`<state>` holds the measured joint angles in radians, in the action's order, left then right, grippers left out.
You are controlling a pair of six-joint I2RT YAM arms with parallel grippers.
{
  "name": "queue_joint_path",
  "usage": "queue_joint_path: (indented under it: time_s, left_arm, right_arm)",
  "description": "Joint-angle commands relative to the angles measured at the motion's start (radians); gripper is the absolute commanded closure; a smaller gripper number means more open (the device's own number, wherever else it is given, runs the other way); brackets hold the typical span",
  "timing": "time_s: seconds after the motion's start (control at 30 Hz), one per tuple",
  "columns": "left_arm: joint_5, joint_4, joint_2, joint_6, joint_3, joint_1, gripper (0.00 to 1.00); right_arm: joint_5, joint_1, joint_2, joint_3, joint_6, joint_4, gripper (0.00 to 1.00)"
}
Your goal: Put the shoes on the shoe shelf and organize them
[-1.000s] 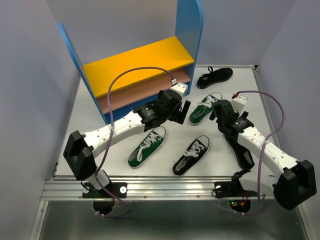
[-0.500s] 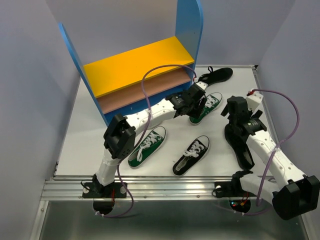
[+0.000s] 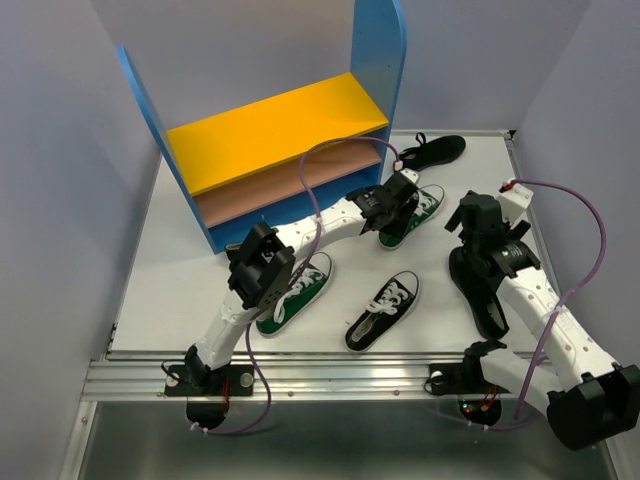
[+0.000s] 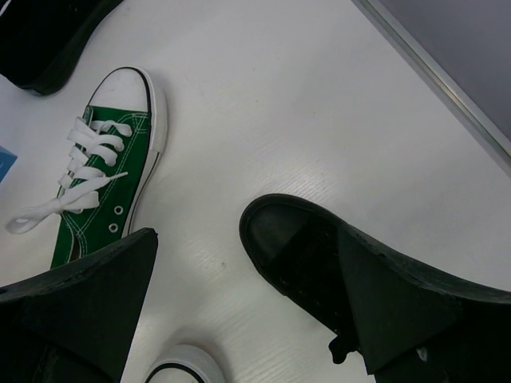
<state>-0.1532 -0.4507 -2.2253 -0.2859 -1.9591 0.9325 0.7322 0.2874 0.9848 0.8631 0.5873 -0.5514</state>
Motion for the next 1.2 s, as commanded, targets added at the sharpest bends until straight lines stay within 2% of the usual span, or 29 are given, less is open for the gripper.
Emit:
queue_joint_path:
  time_s: [0.0, 0.07, 0.1, 0.37, 0.47, 0.6, 0.77, 1.0, 1.17]
  left_arm:
    - [0.001, 0.033, -0.014, -0.015, -0.058, -0.011, 0.36]
    - [-0.022, 0.03, -0.039, -0.022, -0.07, -0.015, 0.37]
    - [-0.028, 0.036, -0.043, -0.025, -0.07, -0.018, 0.41]
    - [-0.016, 0.053, -0.059, -0.035, -0.038, -0.021, 0.43]
    - [-0.016, 0.073, -0.01, -0.03, -0.005, -0.02, 0.43]
    - [-0.063, 0.11, 0.065, -0.019, 0.034, -0.018, 0.37]
    - [-0.121, 0.141, 0.116, -0.007, 0.045, -0.02, 0.39]
    - [-0.12, 0.11, 0.041, -0.018, -0.029, -0.024, 0.41]
    - [-0.049, 0.112, -0.016, -0.019, -0.046, -0.034, 0.42]
  right_arm:
    - [0.012, -0.002, 0.003, 0.025, -0.009, -0.004, 0.0]
    - [0.009, -0.002, 0.006, 0.022, -0.007, -0.004, 0.0]
    - [0.004, -0.002, 0.006, 0.022, -0.007, -0.004, 0.0]
    - [-0.04, -0.002, 0.011, 0.016, 0.009, -0.004, 0.0]
    - [-0.048, -0.002, 0.021, 0.024, 0.009, -0.004, 0.0]
    - [-0.05, -0.002, 0.032, 0.034, 0.011, -0.004, 0.0]
    - [-0.051, -0.002, 0.035, 0.036, 0.016, -0.004, 0.0]
    - [-0.054, -0.002, 0.018, 0.024, 0.016, -0.005, 0.0]
    - [-0.057, -0.002, 0.02, 0.02, 0.023, -0.012, 0.0]
